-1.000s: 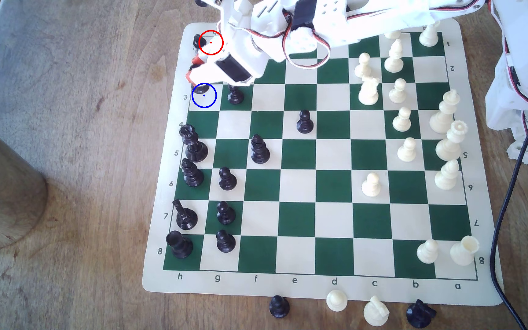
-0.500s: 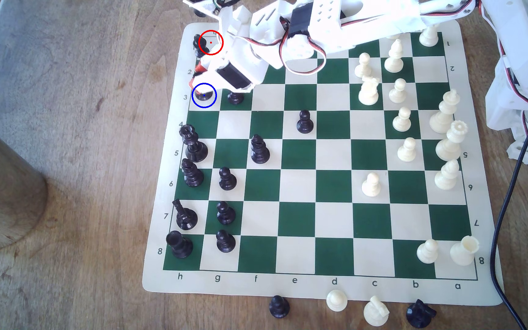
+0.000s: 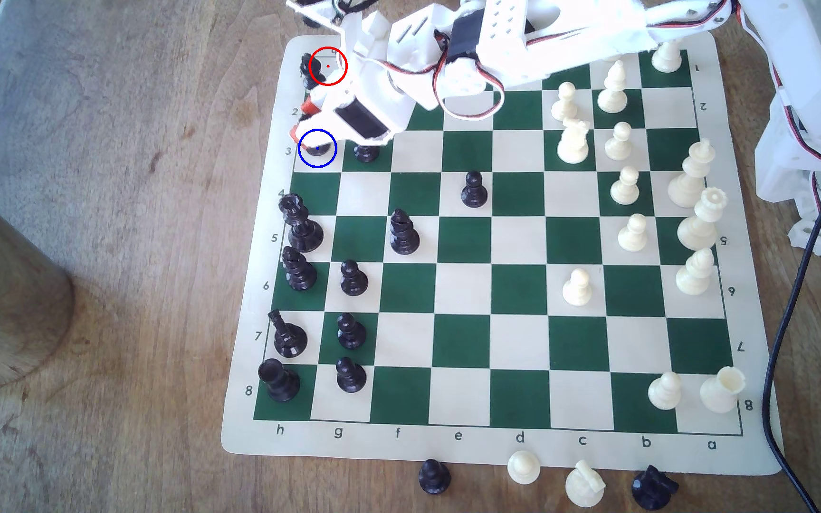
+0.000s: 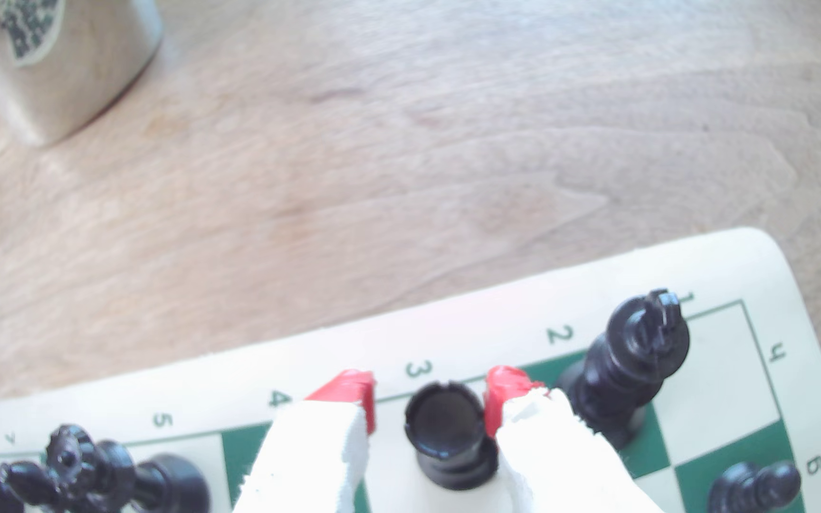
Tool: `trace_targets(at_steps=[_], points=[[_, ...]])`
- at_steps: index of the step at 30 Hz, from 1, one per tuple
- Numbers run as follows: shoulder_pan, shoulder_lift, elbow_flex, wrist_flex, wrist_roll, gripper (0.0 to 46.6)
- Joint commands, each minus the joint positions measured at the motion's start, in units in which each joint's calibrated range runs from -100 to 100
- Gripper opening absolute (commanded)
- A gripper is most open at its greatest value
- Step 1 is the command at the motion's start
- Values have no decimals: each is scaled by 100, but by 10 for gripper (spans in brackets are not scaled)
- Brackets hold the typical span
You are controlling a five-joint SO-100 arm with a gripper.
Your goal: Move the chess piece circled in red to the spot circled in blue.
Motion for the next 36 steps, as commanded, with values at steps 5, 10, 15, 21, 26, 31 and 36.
trace_targets(at_steps=[5, 10, 15, 21, 26, 31, 36], points=[[79, -349, -385, 12, 10, 149], [95, -638, -195, 110, -15, 170], [79, -1351, 77, 683, -127, 184], [33, -2370, 685, 1084, -137, 189], [-93, -3601, 1610, 1609, -142, 183], [-202, -4959, 2670, 2100, -142, 184], [-257, -6130, 3495, 2616, -176, 185]])
